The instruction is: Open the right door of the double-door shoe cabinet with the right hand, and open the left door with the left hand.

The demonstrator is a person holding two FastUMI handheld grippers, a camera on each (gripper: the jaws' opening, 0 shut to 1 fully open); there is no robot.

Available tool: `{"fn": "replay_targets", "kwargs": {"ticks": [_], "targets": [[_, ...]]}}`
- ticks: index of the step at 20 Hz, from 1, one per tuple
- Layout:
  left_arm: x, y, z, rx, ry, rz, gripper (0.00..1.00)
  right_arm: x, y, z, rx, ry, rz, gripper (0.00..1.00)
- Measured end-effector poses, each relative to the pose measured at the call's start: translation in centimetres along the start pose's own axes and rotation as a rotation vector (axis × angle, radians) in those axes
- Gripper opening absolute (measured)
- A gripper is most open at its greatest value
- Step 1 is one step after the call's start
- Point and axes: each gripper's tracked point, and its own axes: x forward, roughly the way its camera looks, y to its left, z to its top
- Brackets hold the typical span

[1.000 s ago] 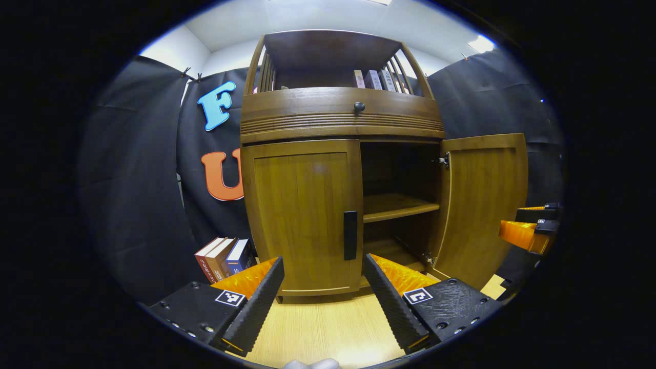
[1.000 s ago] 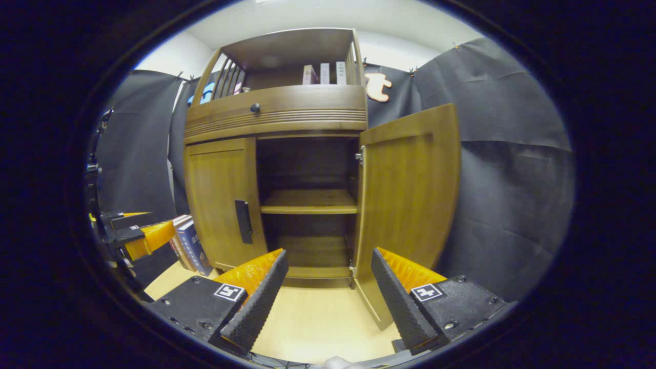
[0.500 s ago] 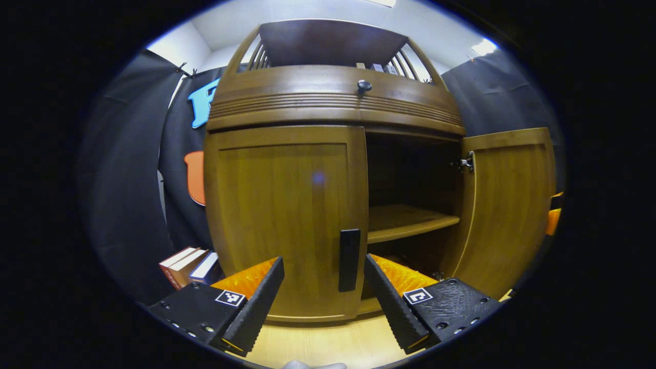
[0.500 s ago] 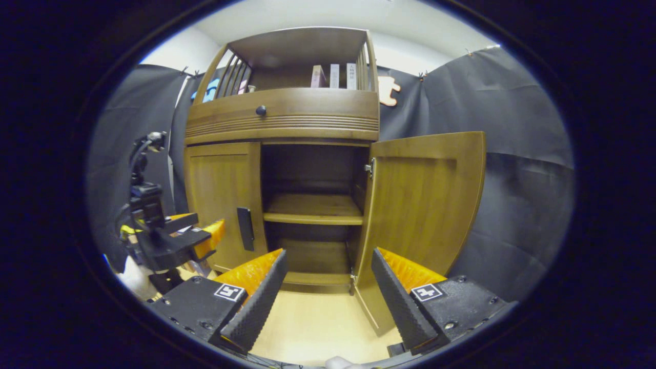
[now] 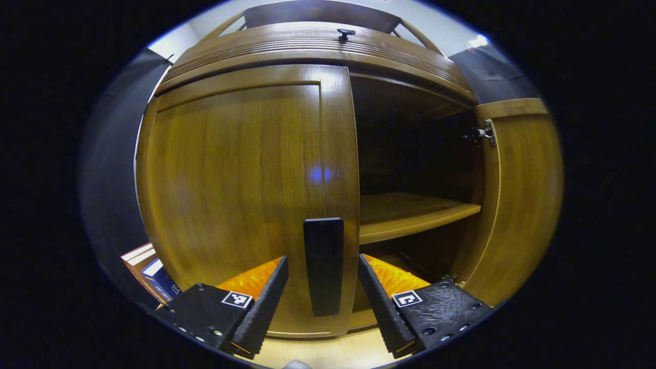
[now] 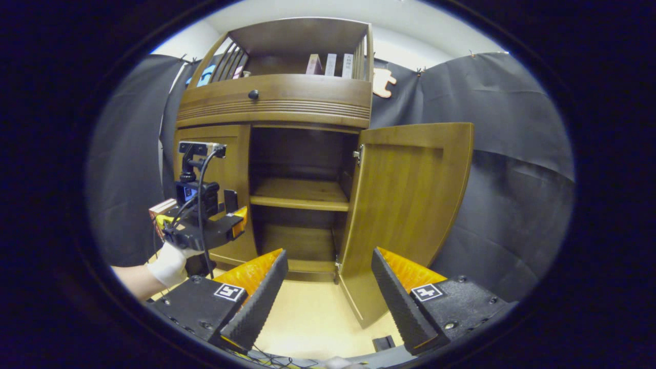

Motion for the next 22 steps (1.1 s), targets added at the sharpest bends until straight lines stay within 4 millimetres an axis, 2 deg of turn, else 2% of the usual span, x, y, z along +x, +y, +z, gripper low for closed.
{"fn": "replay_targets", "kwargs": {"ticks": [1, 5, 6, 7, 9, 10, 12, 14, 22], "targets": [[0.3, 0.1, -0.1, 0.002, 0.004, 0.007, 0.85, -0.1, -0.2, -0.2, 0.001, 0.005, -0.003, 1.0], [0.5, 0.3, -0.4, 0.017, 0.005, 0.016, 0.52, -0.2, -0.5, -0.6, 0.022, 0.012, -0.006, 1.0], [0.5, 0.1, -0.5, 0.007, 0.007, 0.011, 0.63, -0.2, -0.5, -0.6, 0.022, 0.014, -0.004, 1.0], [0.1, 0.1, -0.6, 0.006, 0.02, 0.008, 0.29, -0.2, -0.5, -0.7, 0.022, 0.014, -0.003, 1.0], [0.1, 0.1, -0.6, 0.014, 0.018, 0.004, 0.4, -0.3, -0.2, -0.8, 0.022, 0.015, 0.003, 1.0], [0.4, 0.1, -0.6, 0.009, 0.015, 0.002, 0.31, -0.4, -0.1, -0.8, 0.022, 0.016, 0.006, 1.0], [0.0, 0.1, -0.7, -0.012, 0.026, 0.002, 0.33, -0.7, 0.2, -0.8, 0.023, 0.018, 0.012, 1.0], [-0.8, 0.1, -0.6, -0.011, 0.024, -0.007, 0.2, -1.4, 0.4, -0.6, 0.02, 0.008, 0.016, 1.0], [-6.0, 0.6, -1.0, 0.02, 0.013, -0.045, 0.2, -3.1, 0.8, -1.2, 0.025, 0.01, 0.029, 1.0]]}}
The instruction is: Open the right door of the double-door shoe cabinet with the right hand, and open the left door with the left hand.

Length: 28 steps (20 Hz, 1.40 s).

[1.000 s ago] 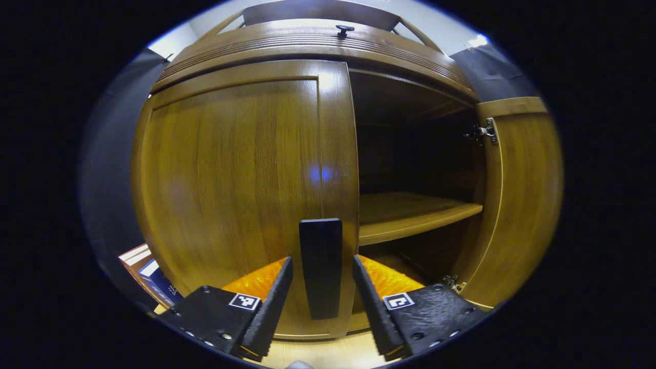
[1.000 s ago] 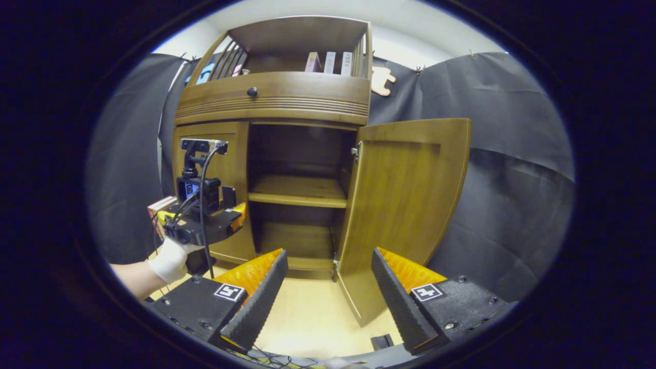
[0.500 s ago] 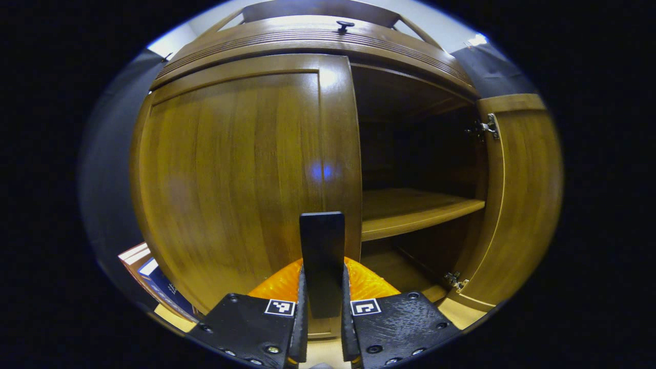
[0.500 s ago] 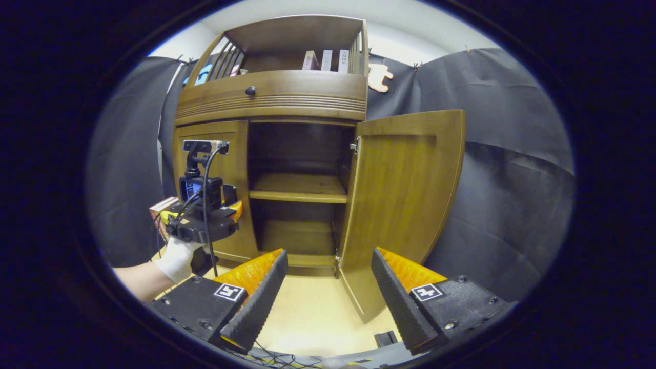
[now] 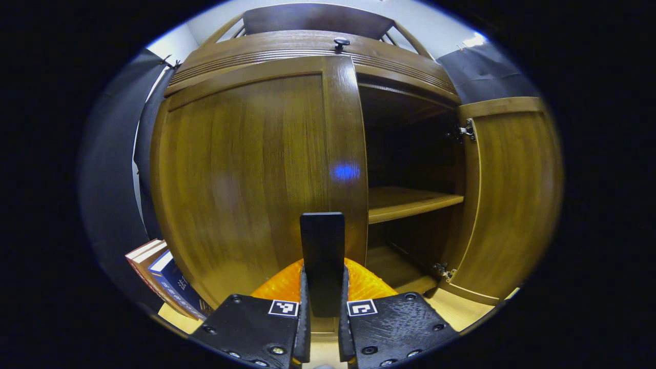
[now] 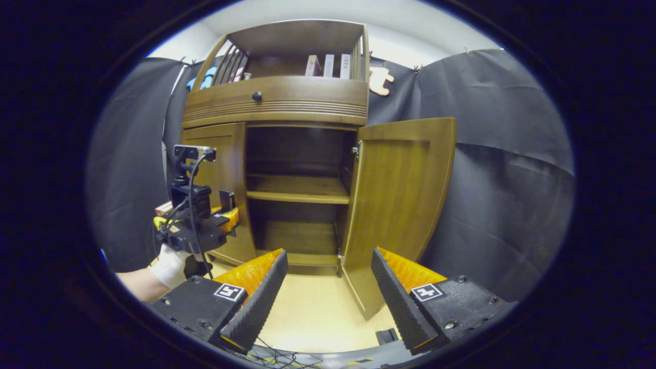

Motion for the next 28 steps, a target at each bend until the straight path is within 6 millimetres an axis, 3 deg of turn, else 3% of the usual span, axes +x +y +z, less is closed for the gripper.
{"fn": "replay_targets", "kwargs": {"ticks": [6, 11, 21, 28], "targets": [[-4.0, 0.8, -0.4, -0.01, 0.0, 0.003, 0.2, -1.3, 2.4, -1.2, 0.001, 0.017, 0.067, 1.0], [-7.0, 2.0, -0.8, -0.017, -0.017, -0.011, 0.2, -2.5, 3.0, -1.6, -0.002, 0.012, 0.091, 1.0], [-13.4, 6.1, -1.6, -0.024, -0.015, 0.007, 0.2, -3.1, 5.8, -1.9, -0.001, 0.027, 0.164, 1.0], [-16.5, 9.3, -2.0, -0.008, -0.006, 0.06, 0.19, -2.8, 8.7, -1.7, -0.018, 0.028, 0.231, 1.0]]}}
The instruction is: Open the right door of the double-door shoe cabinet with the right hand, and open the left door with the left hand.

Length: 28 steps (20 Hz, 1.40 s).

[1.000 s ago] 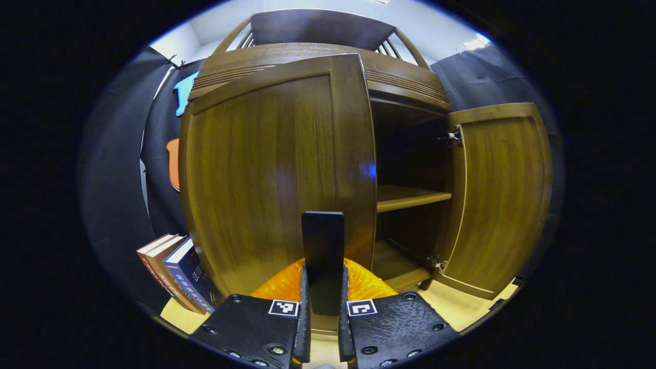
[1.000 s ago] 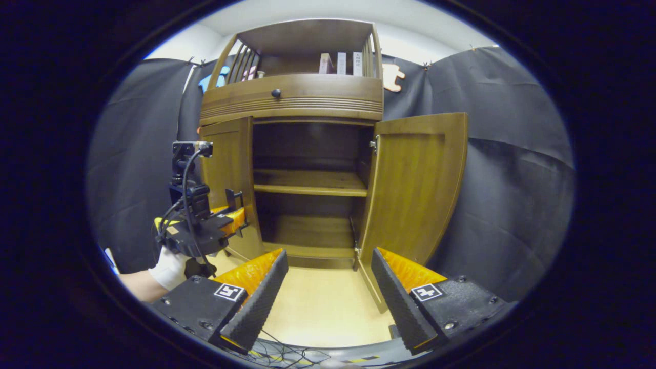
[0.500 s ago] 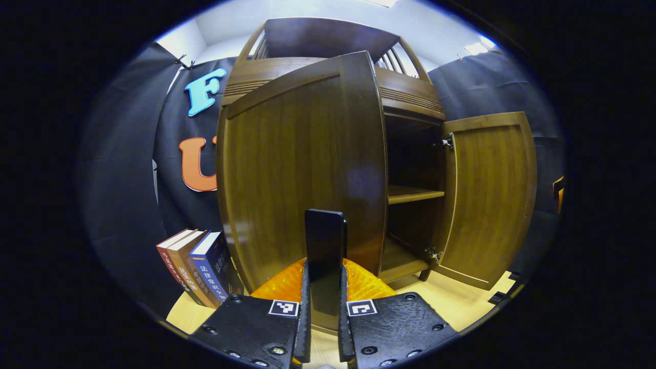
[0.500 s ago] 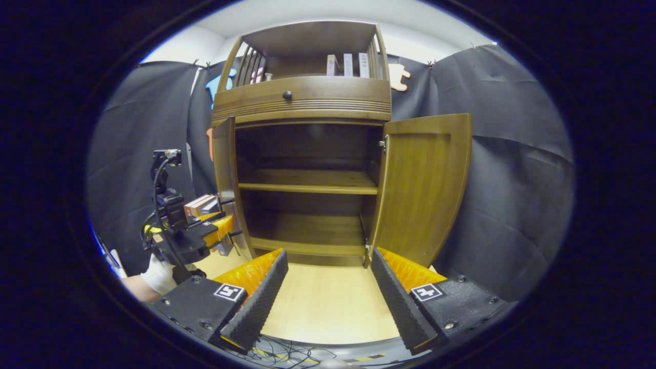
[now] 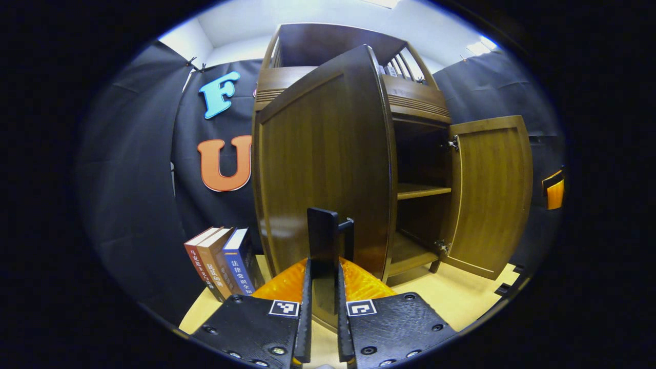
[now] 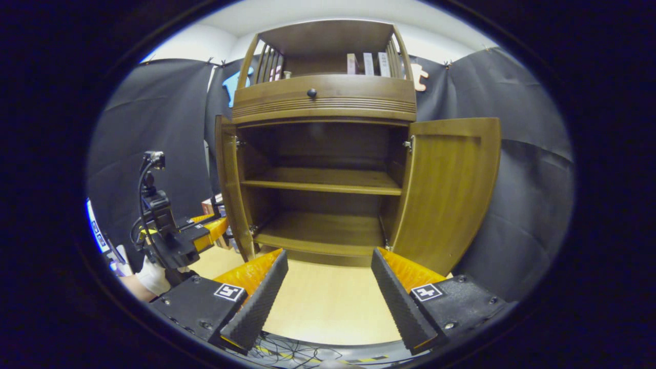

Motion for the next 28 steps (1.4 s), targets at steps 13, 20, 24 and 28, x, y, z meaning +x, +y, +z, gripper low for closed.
{"fn": "replay_targets", "kwargs": {"ticks": [13, 20, 24, 28], "targets": [[-2.4, 9.0, 0.5, 0.023, -0.025, 0.081, 0.12, 0.5, 3.1, -1.2, -0.022, 0.019, 0.065, 1.0], [-2.6, 11.5, 0.5, 0.006, -0.049, 0.05, 0.02, 1.2, 3.8, -1.8, -0.017, 0.036, 0.075, 1.0], [-2.8, 13.9, 0.1, -0.028, -0.053, 0.026, 0.02, 1.4, 4.5, -2.1, -0.025, 0.043, 0.083, 1.0], [-2.8, 15.5, 0.0, -0.036, -0.061, -0.044, 0.02, 1.8, 5.2, -2.6, -0.024, 0.058, 0.1, 1.0]]}}
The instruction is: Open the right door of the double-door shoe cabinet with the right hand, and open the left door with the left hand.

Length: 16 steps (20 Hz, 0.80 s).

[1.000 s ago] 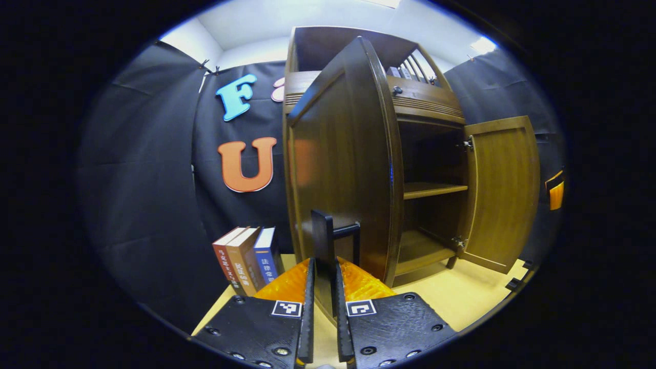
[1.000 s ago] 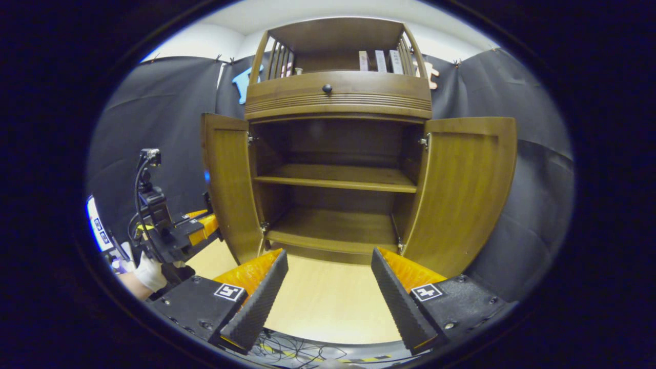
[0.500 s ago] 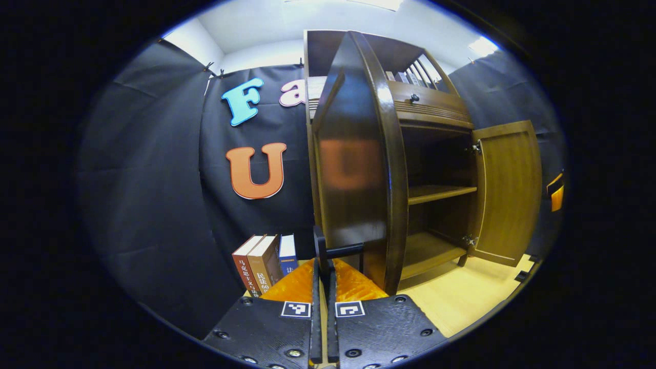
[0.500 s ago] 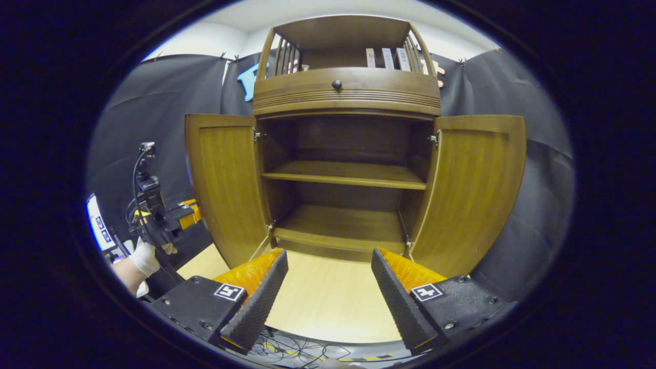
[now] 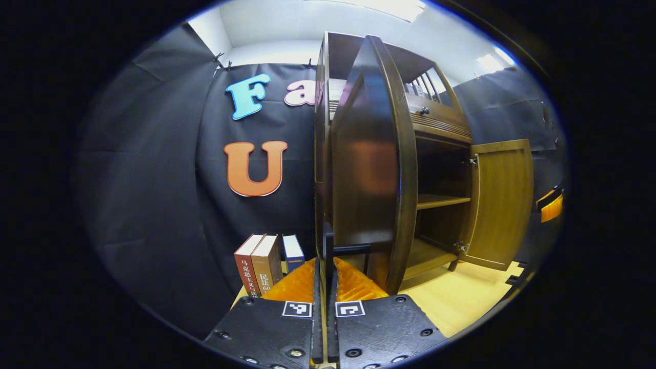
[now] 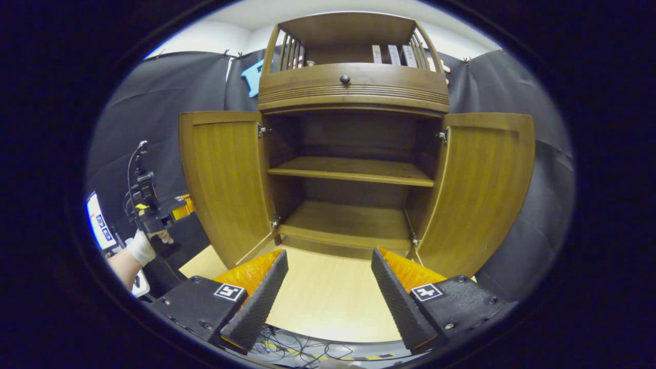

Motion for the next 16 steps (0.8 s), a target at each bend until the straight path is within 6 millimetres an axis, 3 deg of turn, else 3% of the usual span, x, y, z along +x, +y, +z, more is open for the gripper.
{"fn": "replay_targets", "kwargs": {"ticks": [3, 4, 5, 7, 11, 14, 16], "targets": [[0.1, 0.8, 0.0, -0.006, -0.001, -0.068, 0.04, 0.3, 0.4, 0.1, 0.001, 0.0, 0.011, 1.0], [0.0, 0.8, -0.1, -0.011, 0.012, -0.1, 0.11, 0.2, 0.4, 0.1, 0.001, -0.001, 0.015, 1.0], [0.0, 1.2, -0.4, -0.009, 0.03, -0.104, 0.05, 0.3, 0.5, 0.1, 0.0, -0.003, 0.017, 1.0], [-0.4, 2.0, -0.9, 0.01, 0.066, -0.116, 0.24, 0.3, 0.4, 0.3, 0.0, -0.007, 0.018, 1.0], [-2.6, 4.5, -1.7, 0.046, 0.127, -0.057, 1.0, 0.4, -0.5, 1.3, 0.013, -0.029, 0.002, 1.0], [-5.0, 5.0, -1.4, 0.071, 0.164, 0.02, 0.98, 0.2, -2.0, 2.0, 0.008, -0.059, -0.033, 1.0], [-6.8, 4.3, -0.1, 0.087, 0.154, 0.071, 0.97, -0.2, -2.8, 2.8, 0.015, -0.087, -0.052, 1.0]]}}
